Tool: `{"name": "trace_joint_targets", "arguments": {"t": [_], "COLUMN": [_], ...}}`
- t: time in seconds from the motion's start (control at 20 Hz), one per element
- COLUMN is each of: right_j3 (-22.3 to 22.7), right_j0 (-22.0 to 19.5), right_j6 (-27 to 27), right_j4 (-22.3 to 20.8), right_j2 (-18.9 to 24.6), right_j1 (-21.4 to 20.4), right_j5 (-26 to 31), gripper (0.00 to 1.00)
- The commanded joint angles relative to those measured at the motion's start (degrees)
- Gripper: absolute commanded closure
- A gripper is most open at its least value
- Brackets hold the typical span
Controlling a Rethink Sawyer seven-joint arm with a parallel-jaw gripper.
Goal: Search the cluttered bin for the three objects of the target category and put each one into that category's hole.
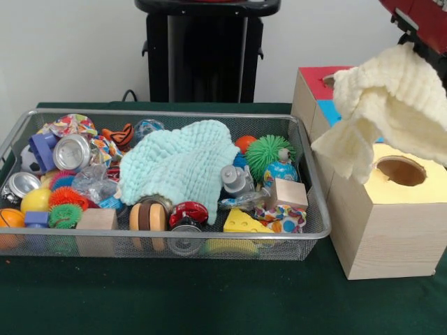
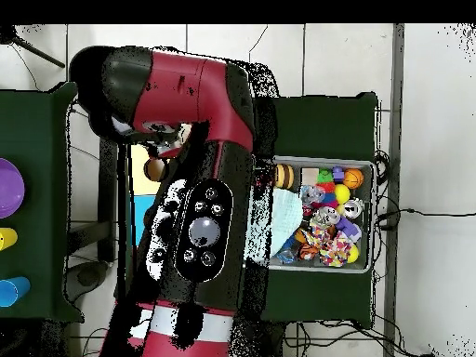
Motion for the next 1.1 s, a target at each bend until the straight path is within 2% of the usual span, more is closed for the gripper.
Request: {"name": "trace_joint_targets", "arguments": {"t": [0.05, 0.3, 0.6, 1.1], "right_j3": [3.5, 9.4, 16.0, 20.5], "right_j0": [0.3, 1.1, 1.0, 1.0], "right_j6": [-2.1, -2.1, -1.5, -2.3], "right_j4": [-3.8, -4.8, -3.6, -5.1], "right_j2": [3.3, 3.5, 4.9, 5.5], "right_j1": [-3.3, -6.6, -9.3, -9.9], "right_j5": [-0.8, -4.7, -7.6, -11.9], "gripper": [1.0, 1.0, 1.0, 1.0]}}
